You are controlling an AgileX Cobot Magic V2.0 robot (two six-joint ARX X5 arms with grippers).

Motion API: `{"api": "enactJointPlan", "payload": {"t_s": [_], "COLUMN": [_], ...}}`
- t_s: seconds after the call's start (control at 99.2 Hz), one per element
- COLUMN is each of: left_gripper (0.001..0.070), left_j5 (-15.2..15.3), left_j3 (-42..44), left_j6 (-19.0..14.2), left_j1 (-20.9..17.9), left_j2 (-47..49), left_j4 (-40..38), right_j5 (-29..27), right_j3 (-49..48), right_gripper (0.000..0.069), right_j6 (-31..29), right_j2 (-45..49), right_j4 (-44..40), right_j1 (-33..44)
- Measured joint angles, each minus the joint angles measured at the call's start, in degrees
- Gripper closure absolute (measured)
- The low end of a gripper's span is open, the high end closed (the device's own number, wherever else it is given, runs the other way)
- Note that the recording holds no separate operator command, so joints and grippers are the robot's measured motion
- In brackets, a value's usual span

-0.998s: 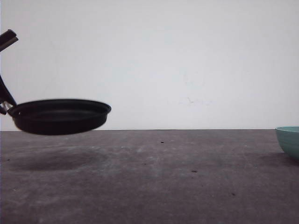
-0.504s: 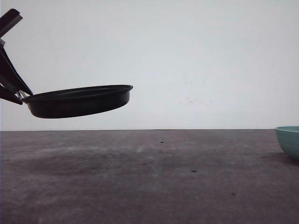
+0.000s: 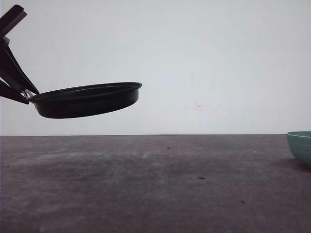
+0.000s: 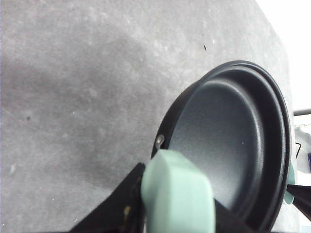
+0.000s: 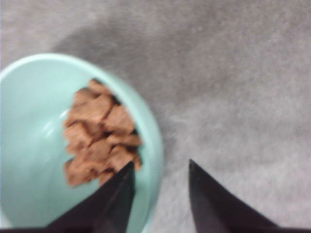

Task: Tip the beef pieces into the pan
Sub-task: 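Grasp the pale green bowl rim with the right gripper and lift it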

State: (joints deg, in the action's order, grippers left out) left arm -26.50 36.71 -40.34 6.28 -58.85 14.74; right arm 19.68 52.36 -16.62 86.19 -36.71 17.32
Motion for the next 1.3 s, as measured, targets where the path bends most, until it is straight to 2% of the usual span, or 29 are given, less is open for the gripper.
{"api": "enactJointPlan", "payload": {"t_s": [0.242,0.494,0.554,0.645,0.827,0.958,1.159,1.3], "left_gripper": [0.0651,0.0651,0.0651,0.0651,0.0651,0.0651,0.0651,0.0651], "left_j5": [0.0,1.1,1.4,1.6,1.7,1.7,1.7,1.7], "left_j3": [0.0,0.0,0.0,0.0,0.0,0.0,0.0,0.0], "left_j6": [0.0,0.0,0.1,0.2,0.2,0.2,0.0,-0.5], "left_j1": [0.9,2.7,3.0,3.3,4.3,5.9,9.2,11.3], "left_j2": [0.0,-0.2,-0.5,-0.7,-1.1,-2.1,-5.7,-8.2], "left_j4": [0.0,0.0,0.0,0.1,0.2,0.2,0.2,0.1], "right_j5": [-0.2,0.0,0.0,1.2,5.4,5.7,5.5,2.5], "right_j3": [0.0,0.0,0.0,0.3,0.3,0.0,0.2,2.7], "right_gripper": [0.0550,0.0562,0.0603,0.0657,0.0664,0.0664,0.0664,0.0664], "right_j6": [-2.2,-3.4,-3.4,-3.3,-3.3,-3.3,-4.6,-6.8], "right_j2": [3.7,6.1,6.2,6.1,6.1,3.3,-6.2,-10.7], "right_j4": [2.8,4.5,5.0,5.7,6.7,7.0,9.6,11.3], "right_j1": [-0.1,-1.2,-1.7,-2.4,-3.9,-7.9,-17.5,-26.5]}}
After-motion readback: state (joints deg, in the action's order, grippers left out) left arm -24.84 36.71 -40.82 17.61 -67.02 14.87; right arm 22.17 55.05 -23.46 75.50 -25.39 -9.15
